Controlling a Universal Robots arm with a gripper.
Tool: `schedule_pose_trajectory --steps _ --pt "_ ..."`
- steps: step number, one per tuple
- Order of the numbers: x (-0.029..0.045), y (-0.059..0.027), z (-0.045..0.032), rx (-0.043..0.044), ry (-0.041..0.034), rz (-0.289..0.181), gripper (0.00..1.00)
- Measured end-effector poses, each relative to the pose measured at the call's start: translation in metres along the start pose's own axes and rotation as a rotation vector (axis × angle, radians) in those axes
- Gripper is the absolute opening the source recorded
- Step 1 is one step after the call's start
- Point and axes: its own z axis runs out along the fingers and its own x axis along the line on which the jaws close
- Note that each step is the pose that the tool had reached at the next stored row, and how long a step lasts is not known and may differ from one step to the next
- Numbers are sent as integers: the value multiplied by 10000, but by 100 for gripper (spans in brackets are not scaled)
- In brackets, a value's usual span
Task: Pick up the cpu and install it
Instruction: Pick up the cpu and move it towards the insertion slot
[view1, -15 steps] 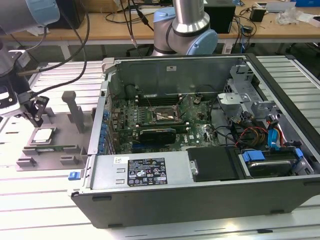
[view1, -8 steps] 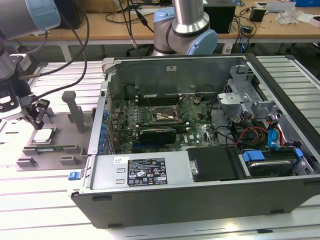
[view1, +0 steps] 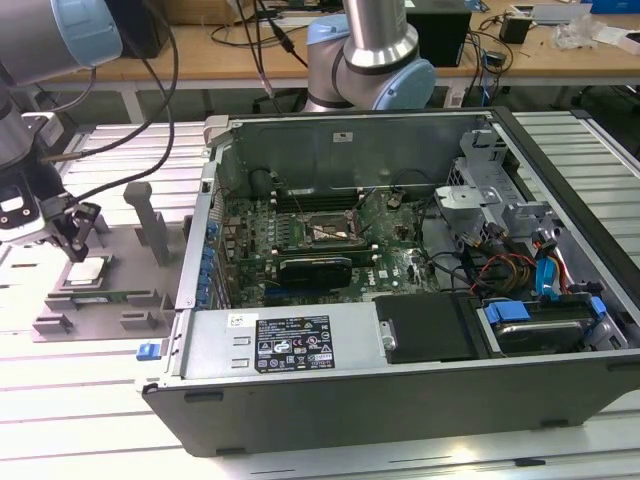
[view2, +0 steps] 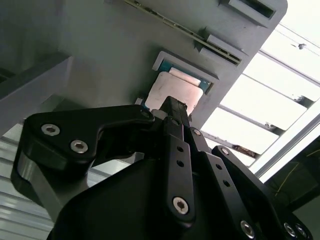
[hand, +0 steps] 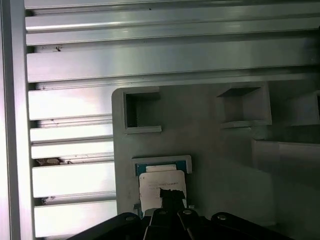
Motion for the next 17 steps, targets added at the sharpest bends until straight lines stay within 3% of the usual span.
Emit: schedule_pose_trajectory --steps 9,15,17 --pt "25 -18 109 1 0 -8 11" --pt "24 -19 112 1 1 -9 11" --pt "24 -19 112 0 0 -10 17"
